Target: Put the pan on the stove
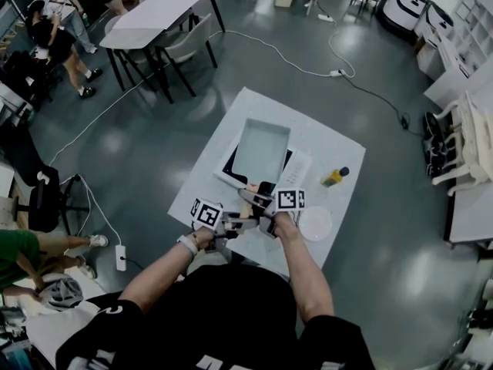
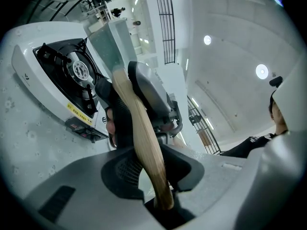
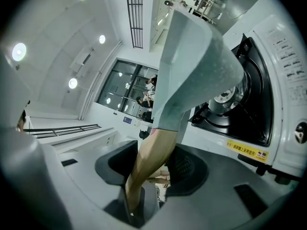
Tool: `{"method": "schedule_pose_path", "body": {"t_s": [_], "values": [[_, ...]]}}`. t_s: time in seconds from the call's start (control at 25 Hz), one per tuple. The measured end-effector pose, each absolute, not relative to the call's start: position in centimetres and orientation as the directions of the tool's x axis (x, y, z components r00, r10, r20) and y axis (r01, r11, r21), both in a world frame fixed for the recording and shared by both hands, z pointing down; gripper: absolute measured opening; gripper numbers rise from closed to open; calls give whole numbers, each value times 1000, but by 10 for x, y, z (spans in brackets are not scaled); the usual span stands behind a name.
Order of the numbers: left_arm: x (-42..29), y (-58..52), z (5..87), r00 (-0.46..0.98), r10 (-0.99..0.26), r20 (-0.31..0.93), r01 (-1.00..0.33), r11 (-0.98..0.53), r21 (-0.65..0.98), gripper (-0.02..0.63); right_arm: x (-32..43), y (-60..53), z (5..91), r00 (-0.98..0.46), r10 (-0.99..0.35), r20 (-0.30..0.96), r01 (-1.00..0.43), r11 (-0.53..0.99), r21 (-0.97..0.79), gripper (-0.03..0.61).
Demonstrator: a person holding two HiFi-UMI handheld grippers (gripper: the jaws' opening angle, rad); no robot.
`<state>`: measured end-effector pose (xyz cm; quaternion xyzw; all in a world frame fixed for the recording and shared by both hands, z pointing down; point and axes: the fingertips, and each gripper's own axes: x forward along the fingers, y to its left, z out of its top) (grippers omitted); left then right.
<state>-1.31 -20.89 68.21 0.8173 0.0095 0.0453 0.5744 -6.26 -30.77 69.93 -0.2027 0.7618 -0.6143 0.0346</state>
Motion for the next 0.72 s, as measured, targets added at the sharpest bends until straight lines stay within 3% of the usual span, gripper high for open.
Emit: {"method": "schedule_pose_path", "body": {"t_s": [0.2, 0.36, 0.48, 0.64, 0.72], "values": [[-16, -212, 687, 994, 76, 73, -43, -337, 941, 84, -64, -313, 705, -917, -349, 194, -270, 185, -945, 173], [-15, -214, 693, 994, 84, 64, -33, -326, 945, 84, -81, -321, 682, -951, -308, -1, -109, 340, -934, 173], [-19, -216, 696, 994, 89, 68, -37, -319, 947, 84, -79, -320, 697, -941, -331, 70, -162, 259, -952, 175], [-20, -218, 701, 992, 98, 84, -49, -314, 948, 86, -84, -324, 697, -948, -318, 16, -118, 305, -945, 175], [-21, -219, 706, 990, 100, 96, -61, -307, 950, 86, -77, -322, 714, -935, -340, 98, -181, 221, -958, 176]]}}
